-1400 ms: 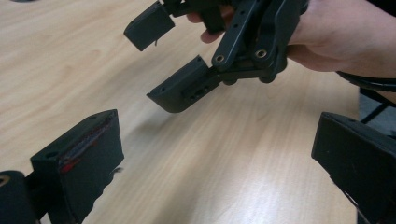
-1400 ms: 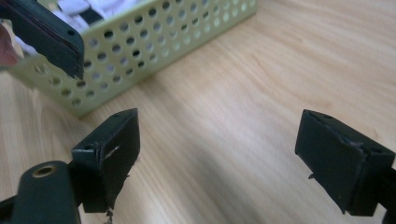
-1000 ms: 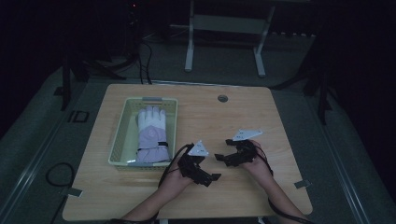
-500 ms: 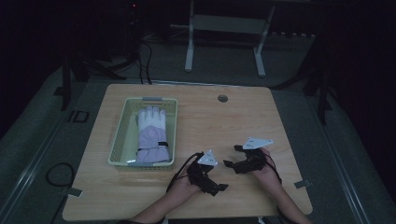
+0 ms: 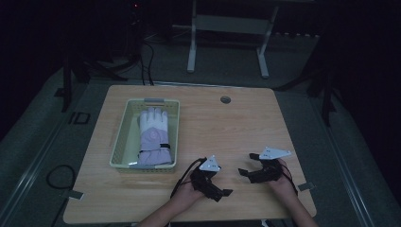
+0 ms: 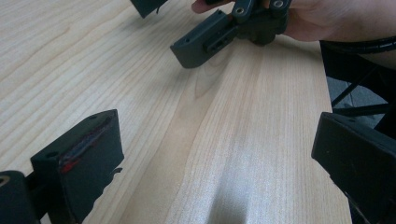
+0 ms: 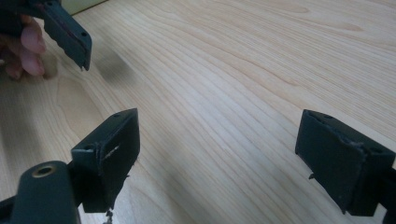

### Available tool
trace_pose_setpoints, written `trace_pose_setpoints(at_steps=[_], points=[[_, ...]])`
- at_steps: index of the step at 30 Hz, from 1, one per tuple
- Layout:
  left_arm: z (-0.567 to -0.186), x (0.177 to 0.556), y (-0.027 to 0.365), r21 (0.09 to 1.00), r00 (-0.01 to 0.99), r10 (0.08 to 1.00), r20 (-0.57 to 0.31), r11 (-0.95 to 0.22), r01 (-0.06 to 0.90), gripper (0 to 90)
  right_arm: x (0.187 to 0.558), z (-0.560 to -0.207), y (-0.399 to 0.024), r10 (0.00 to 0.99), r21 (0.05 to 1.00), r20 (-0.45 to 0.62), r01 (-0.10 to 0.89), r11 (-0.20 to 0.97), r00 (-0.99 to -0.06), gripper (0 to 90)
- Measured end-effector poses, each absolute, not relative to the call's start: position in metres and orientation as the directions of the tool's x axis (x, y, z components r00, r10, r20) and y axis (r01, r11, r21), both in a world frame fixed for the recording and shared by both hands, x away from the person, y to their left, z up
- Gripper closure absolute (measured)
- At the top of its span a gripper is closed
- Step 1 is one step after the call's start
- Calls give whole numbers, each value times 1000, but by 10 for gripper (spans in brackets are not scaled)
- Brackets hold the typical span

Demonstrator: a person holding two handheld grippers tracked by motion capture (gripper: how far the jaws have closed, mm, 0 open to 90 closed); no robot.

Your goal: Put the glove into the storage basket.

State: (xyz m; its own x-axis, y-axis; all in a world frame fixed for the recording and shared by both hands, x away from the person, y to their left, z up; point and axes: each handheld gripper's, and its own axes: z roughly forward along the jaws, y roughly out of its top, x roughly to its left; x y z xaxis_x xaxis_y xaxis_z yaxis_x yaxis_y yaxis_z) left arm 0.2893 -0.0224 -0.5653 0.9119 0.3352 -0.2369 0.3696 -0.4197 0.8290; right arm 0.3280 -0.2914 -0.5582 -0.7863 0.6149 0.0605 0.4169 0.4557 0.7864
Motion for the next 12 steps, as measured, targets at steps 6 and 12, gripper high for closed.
trace_pose_setpoints(at_steps=[6,12], points=[[-567,288,-24,829,916,333,-226,-428,360,22,328,-560,-292,621,786,54,417,456,-782,140],[-569,287,-25,828,916,329,-228,-431,360,22,328,-561,-292,624,785,47,415,460,-780,139]])
